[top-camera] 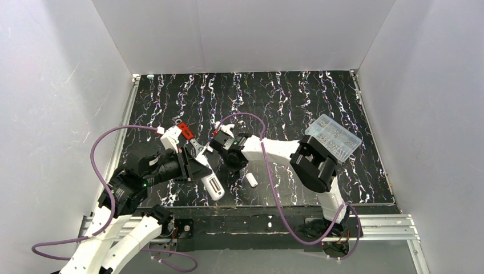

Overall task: Load the batteries into the remote control
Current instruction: Pick up the battery from the center of the board.

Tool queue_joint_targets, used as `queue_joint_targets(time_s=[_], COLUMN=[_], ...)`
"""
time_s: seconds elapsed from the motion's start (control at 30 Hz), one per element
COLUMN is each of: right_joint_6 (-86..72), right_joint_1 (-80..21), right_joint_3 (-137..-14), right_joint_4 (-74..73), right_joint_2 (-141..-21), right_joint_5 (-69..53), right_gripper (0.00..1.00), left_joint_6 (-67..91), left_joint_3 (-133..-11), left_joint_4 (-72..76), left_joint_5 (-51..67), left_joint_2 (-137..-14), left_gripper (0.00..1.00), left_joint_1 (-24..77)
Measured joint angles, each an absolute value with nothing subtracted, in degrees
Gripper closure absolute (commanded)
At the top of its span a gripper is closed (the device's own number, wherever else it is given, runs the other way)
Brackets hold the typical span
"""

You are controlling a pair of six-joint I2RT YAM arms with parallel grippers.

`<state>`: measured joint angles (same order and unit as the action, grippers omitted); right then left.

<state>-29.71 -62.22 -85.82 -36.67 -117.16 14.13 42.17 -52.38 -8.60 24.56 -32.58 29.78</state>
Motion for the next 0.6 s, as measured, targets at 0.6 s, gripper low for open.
queue_joint_targets(time_s=[0.6], right_joint_6=[-29.85], right_joint_1=[-61.82], right_joint_3=[-85.8], right_joint_4=[-35.99], right_joint_2=[-117.19], right_joint_5=[13.34], right_gripper=[0.81], left_joint_6=[41.95], left_joint_3=[-52.4], left_joint_4=[-9.37], left_joint_5=[24.38], left_joint_2=[-32.6], left_gripper=[1.0], left_joint_1=[29.78])
